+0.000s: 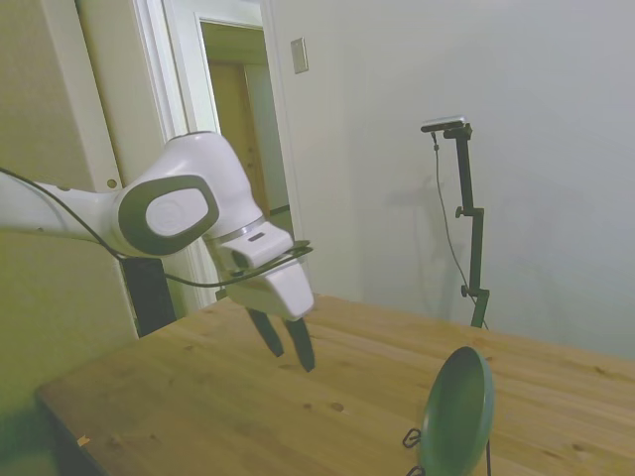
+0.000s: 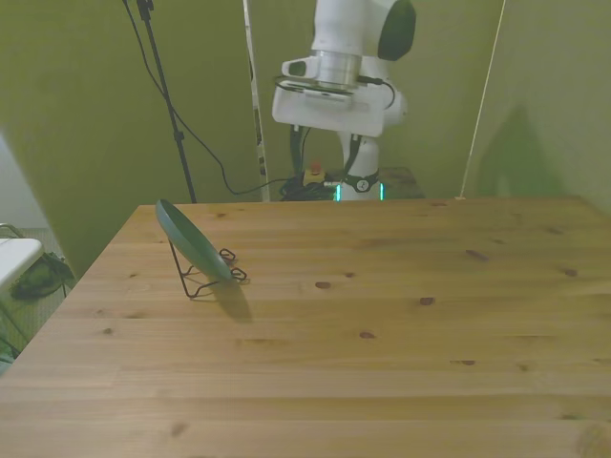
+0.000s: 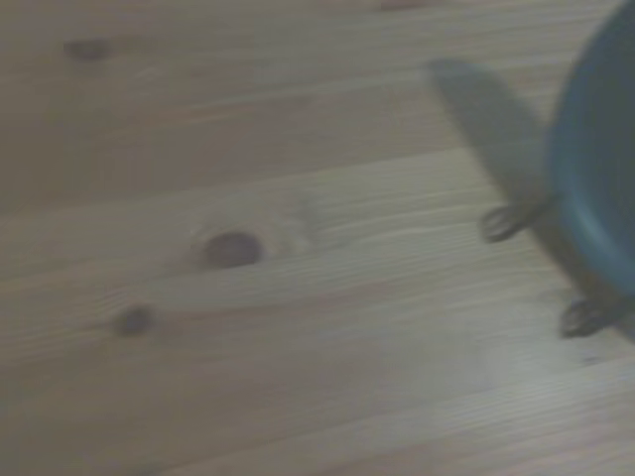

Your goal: Unload the plate

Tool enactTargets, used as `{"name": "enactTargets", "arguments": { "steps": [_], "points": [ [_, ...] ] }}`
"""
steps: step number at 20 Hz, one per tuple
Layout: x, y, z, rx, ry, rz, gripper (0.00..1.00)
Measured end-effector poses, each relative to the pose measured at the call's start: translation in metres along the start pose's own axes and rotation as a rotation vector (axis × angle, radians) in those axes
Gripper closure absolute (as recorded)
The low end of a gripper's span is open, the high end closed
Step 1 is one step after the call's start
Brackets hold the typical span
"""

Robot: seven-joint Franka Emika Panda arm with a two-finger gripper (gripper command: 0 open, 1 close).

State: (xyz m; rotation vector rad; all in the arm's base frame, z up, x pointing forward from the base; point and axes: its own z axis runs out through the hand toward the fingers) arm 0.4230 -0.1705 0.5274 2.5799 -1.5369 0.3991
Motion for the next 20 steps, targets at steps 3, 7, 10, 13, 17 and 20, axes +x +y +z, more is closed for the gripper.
{"name": "enactTargets", "arguments": {
  "steps": [3,7,10,13,17,20],
  "points": [
    [0.057,0.025,-0.004,-0.02,0.031,0.053,0.0],
    [0.096,0.025,-0.007,-0.042,0.029,0.031,0.0],
    [0.088,0.019,0.0,-0.044,0.002,-0.076,0.0],
    [0.102,0.029,0.002,-0.027,-0.008,-0.119,0.0],
    [0.152,0.06,0.0,0.017,0.016,-0.101,0.0],
    [0.184,0.068,0.01,0.037,0.015,-0.086,0.0]
  ]
}}
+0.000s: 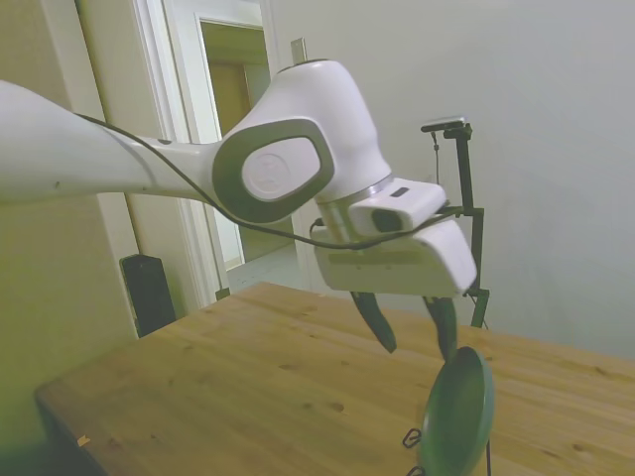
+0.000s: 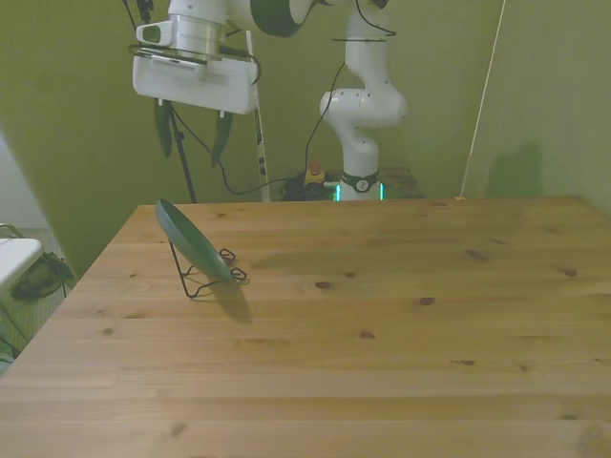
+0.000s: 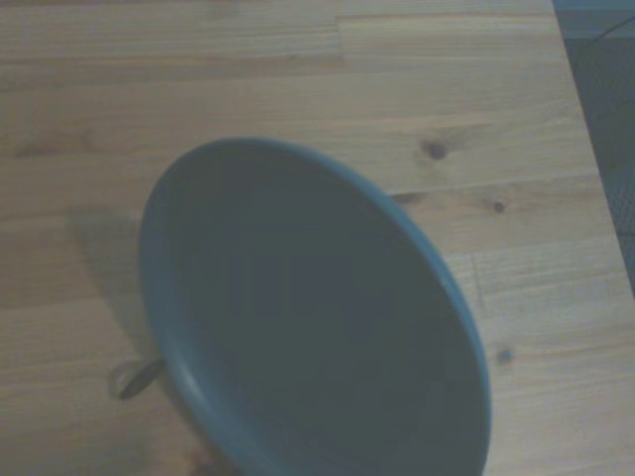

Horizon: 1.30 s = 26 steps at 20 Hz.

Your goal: Unload the plate

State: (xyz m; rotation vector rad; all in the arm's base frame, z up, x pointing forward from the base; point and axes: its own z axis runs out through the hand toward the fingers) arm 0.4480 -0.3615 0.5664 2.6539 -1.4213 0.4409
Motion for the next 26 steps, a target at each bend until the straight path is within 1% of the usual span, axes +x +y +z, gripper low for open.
{"name": "enactTargets", "arguments": {
  "steps": [3,10,14,17,20,26],
  "points": [
    [0.023,0.0,0.014,0.01,-0.028,-0.005,0.0],
    [0.064,0.013,0.032,0.013,-0.05,-0.052,0.0],
    [0.068,0.021,0.043,0.065,-0.094,-0.085,0.0],
    [0.068,0.02,0.048,0.096,-0.134,-0.101,0.0],
    [0.071,0.02,0.055,0.104,-0.151,-0.105,0.0],
    [0.073,0.011,0.081,0.112,-0.181,-0.104,0.0]
  ]
}}
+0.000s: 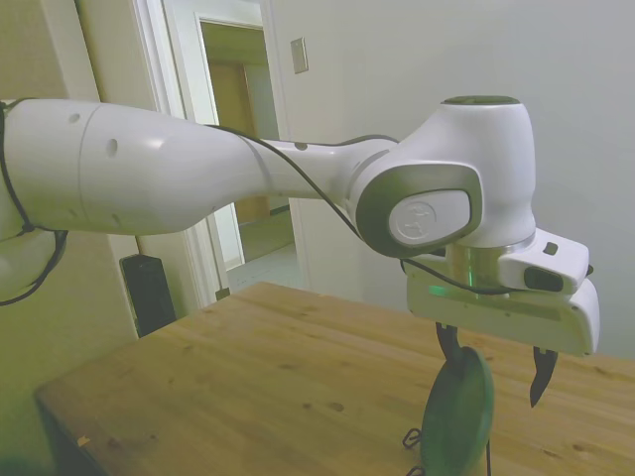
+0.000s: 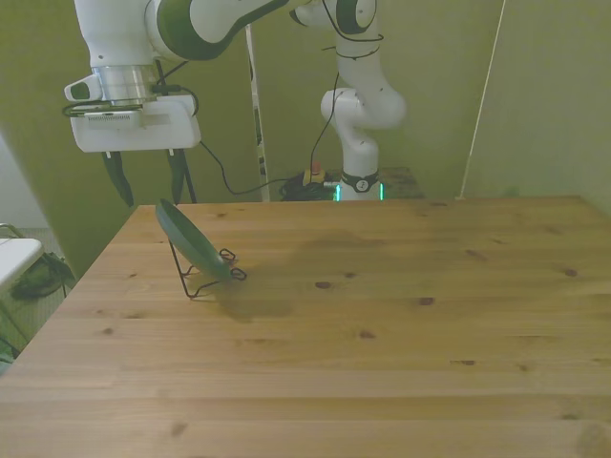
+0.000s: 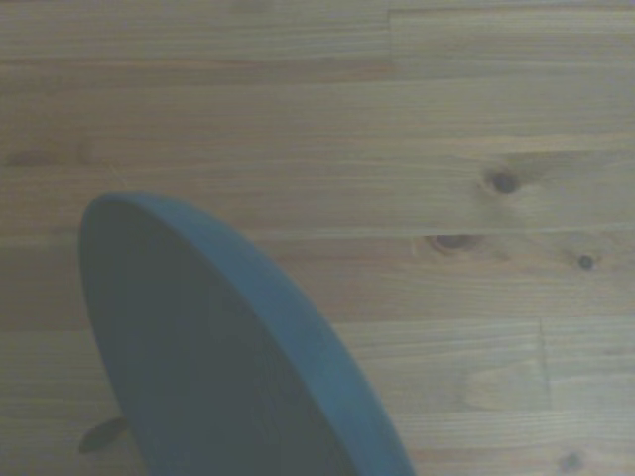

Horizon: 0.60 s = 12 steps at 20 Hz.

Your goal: Unload the plate

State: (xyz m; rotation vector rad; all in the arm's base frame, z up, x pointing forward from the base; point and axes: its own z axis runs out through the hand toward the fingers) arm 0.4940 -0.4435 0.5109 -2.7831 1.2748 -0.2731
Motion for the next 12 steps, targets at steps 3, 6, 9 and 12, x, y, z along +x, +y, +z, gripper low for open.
{"name": "enactTargets", "arguments": {
  "steps": [3,6,9,12],
  "points": [
    [0.0,-0.007,0.007,-0.007,-0.003,-0.016,1.0],
    [0.001,-0.011,0.006,-0.024,0.01,-0.031,1.0],
    [0.001,-0.012,0.005,-0.037,0.023,-0.039,1.0],
    [-0.001,-0.015,0.008,-0.051,0.028,-0.046,1.0]
  ]
}}
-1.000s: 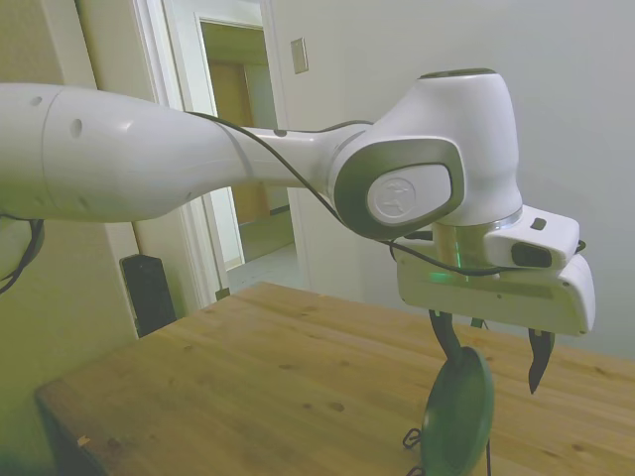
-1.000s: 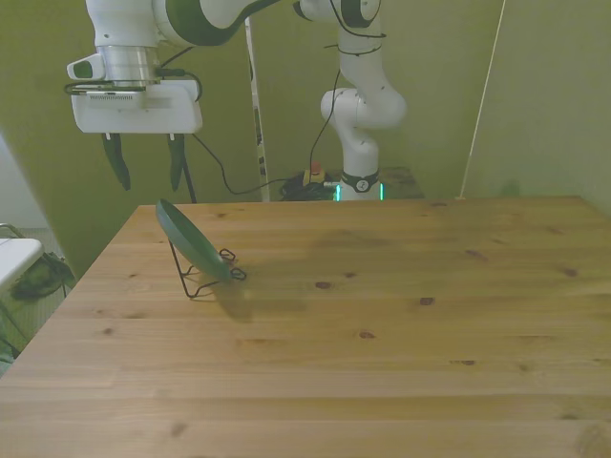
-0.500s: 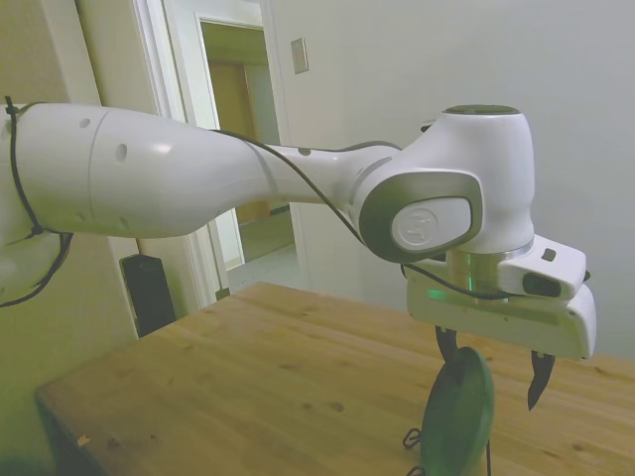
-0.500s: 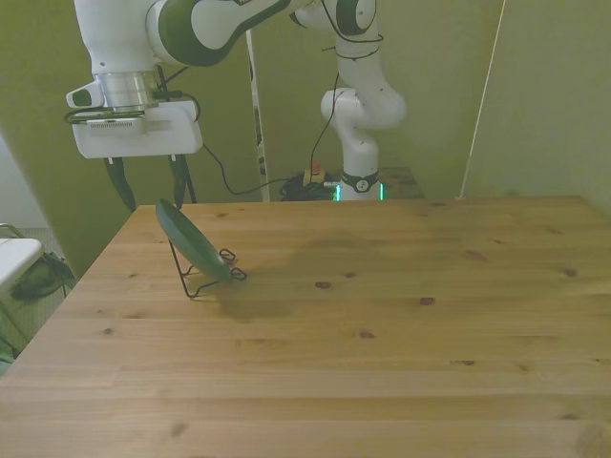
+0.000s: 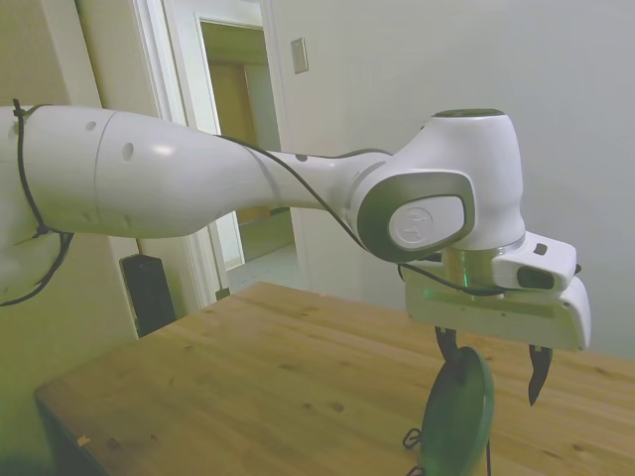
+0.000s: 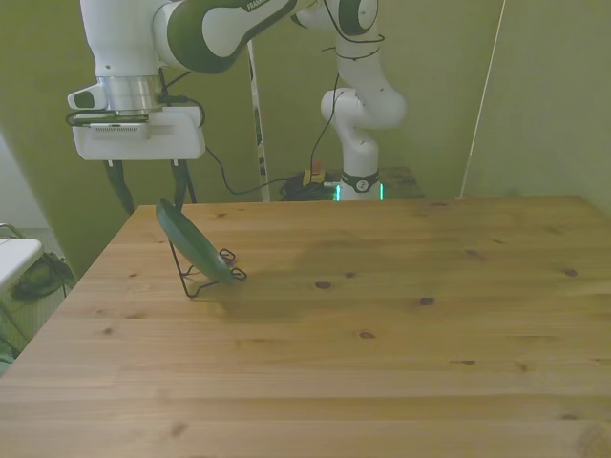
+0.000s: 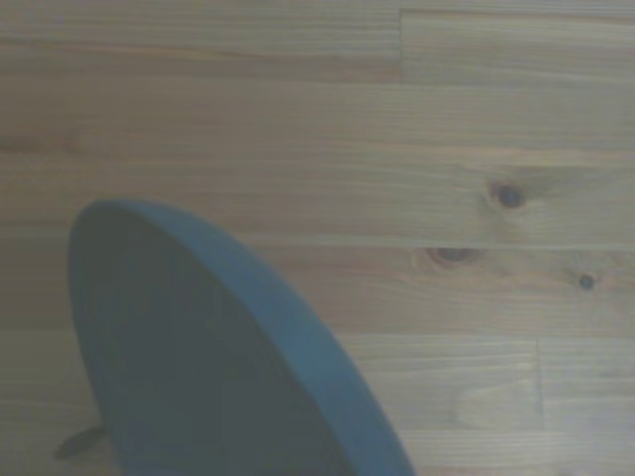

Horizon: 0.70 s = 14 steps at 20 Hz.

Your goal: Unload the plate

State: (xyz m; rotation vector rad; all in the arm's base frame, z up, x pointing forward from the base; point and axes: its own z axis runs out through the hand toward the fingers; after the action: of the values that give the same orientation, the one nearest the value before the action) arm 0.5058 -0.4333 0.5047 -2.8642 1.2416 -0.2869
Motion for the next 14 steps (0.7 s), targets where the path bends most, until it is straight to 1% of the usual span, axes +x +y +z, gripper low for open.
{"name": "enactTargets", "arguments": {
  "steps": [4,10,14],
  "points": [
    [-0.0032,-0.0062,0.0046,-0.021,0.008,-0.008,1.0],
    [-0.0024,-0.0052,0.0043,-0.056,0.033,-0.015,1.0],
    [-0.0036,-0.0051,0.0072,-0.063,0.035,-0.016,1.0]
  ]
}}
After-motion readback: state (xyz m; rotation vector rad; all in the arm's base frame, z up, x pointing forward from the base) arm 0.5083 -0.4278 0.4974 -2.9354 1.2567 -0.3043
